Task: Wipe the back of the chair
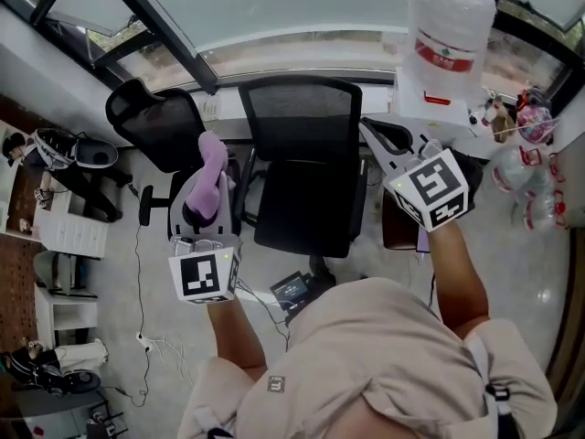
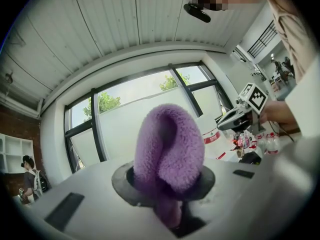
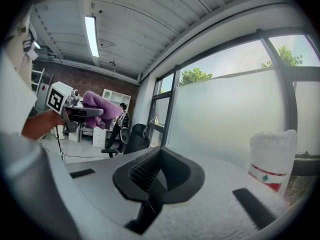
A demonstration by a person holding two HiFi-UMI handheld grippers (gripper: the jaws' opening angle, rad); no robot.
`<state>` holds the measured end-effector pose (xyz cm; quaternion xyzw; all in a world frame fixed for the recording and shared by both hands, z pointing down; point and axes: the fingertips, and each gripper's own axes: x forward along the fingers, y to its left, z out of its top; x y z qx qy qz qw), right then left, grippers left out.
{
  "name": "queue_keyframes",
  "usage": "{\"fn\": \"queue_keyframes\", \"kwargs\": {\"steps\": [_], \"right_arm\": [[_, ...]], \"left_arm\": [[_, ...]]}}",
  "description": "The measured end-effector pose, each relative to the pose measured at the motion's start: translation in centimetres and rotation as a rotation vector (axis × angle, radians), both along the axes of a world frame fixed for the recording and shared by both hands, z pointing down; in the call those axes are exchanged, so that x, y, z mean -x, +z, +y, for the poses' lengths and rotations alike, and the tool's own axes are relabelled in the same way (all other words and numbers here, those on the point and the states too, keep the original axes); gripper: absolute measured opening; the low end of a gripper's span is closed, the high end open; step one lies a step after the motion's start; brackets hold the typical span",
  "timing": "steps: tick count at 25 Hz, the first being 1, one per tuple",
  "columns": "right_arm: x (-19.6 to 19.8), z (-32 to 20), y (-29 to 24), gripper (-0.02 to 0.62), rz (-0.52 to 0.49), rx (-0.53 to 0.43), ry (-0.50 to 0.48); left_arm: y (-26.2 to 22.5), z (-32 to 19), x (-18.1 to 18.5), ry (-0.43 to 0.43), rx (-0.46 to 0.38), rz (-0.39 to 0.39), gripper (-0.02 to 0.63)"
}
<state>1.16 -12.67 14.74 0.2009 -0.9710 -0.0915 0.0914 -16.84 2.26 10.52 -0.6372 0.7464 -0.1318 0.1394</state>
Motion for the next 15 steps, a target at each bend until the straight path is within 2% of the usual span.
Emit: {"fn": "queue_keyframes", "kwargs": {"steps": [6, 15], "right_arm": [[-0.6, 2.8, -0.4, -0.009, 0.026, -0.034, -0.05], [-1.4, 3.7, -0.3, -0.009, 0.02, -0.023, -0.058]], "left_arm": [[0.7, 1.9, -0.9, -0.015, -0.002, 0.025, 0.075], [1.3, 2.9, -1.6, -0.026, 0.001, 0.038, 0.075]]}}
